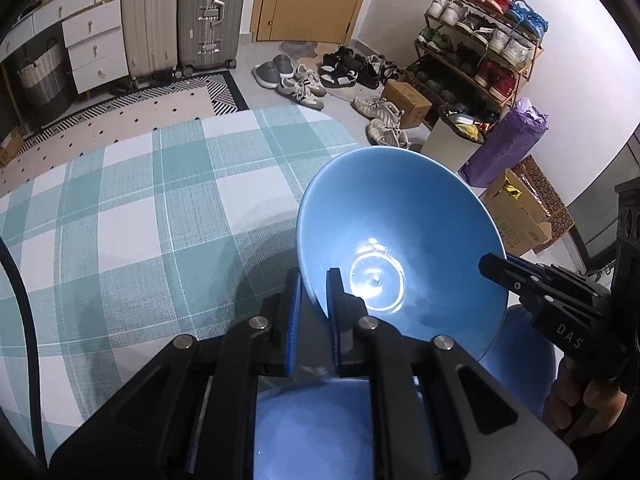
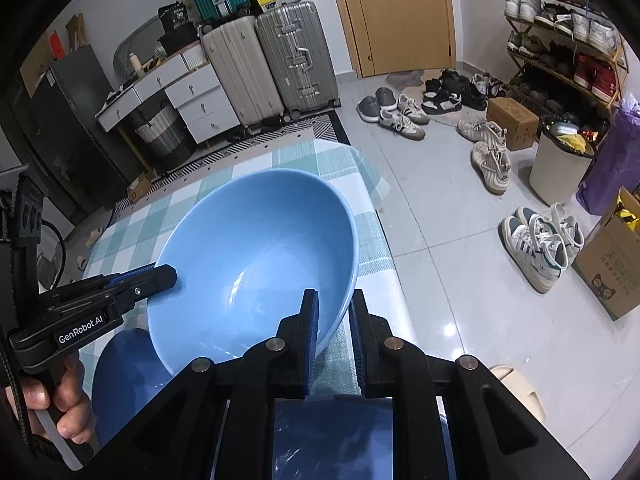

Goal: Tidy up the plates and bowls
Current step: 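Lift the blue bowl with both grippers and carry it toward another blue bowl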

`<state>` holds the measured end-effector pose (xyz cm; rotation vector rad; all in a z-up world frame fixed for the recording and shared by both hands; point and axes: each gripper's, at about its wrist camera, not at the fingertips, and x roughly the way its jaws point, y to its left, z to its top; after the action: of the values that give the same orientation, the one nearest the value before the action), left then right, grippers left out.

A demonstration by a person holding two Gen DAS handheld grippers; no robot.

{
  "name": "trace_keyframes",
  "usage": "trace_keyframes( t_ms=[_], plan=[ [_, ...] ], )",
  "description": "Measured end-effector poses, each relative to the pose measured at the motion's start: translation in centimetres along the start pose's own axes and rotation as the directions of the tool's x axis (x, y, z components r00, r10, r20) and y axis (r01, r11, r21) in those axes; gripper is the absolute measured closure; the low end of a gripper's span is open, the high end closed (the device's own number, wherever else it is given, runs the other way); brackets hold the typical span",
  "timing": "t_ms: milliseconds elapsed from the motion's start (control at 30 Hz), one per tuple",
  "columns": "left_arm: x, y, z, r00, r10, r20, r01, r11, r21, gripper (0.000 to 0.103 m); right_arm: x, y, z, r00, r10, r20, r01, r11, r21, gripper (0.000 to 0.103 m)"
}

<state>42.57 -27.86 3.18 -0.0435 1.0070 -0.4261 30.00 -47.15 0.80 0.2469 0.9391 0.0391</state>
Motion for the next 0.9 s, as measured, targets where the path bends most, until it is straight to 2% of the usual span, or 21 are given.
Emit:
trace_keyframes(
  t_ms=[567, 900],
  plan=[
    [-8.3, -2.9, -1.1, 0.994, -0.012, 0.106, 0.009, 0.999, 0.033, 0.093, -6.8, 1.3, -0.5, 0.994, 0.004, 0.105, -0.001, 1.0, -0.028, 0.087],
    [-14.5, -3.9, -3.7, 0.988, -0.006, 0.157, 0.0, 0.999, 0.039, 0.093, -10.6, 3.0, -1.9, 0.99, 0.029, 0.139, -0.022, 0.998, -0.054, 0.087]
  ],
)
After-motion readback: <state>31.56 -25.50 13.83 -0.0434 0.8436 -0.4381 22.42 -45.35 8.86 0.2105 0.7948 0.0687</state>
